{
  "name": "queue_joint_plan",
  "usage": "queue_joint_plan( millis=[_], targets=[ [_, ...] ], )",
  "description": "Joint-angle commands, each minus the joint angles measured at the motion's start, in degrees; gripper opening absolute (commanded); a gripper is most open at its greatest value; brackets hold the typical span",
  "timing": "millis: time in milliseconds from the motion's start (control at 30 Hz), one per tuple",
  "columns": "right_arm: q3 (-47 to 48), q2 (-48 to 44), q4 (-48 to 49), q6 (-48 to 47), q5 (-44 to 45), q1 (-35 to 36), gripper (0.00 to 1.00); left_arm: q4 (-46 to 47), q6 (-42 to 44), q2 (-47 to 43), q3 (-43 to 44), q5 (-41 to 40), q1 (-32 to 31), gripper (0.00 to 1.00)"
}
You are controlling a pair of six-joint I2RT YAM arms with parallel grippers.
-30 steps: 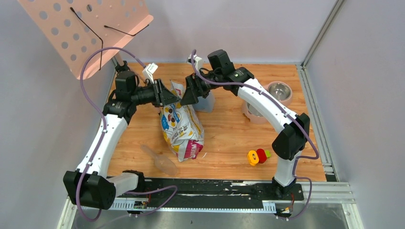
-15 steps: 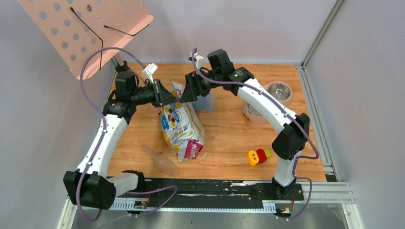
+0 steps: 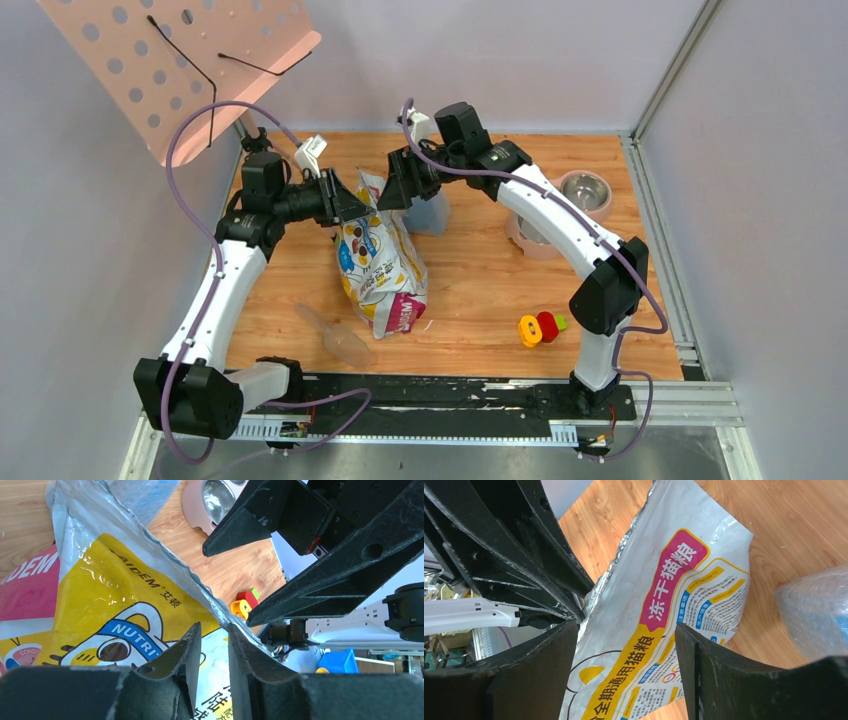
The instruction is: Serve the pet food
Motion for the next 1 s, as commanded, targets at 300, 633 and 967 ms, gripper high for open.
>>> queue_joint_plan(
  millis=[300, 633, 967],
  targets=[
    [0.9, 0.3, 1.9, -0.1, -1.5, 0.8, 0.71, 0.0, -0.4, -0.5, -0.5, -0.4, 0.5, 0.39],
    [0.3, 0.4, 1.2, -0.4, 1.8, 1.1, 0.72, 0.4, -0.6, -0.6, -0.7, -0.2, 0.5, 0.38],
    [-0.8, 0.3, 0.6, -1.7, 7.2, 1.1, 0.66, 0.3, -0.8, -0.8, -1.0, -0.7, 0.7, 0.38]
  ],
)
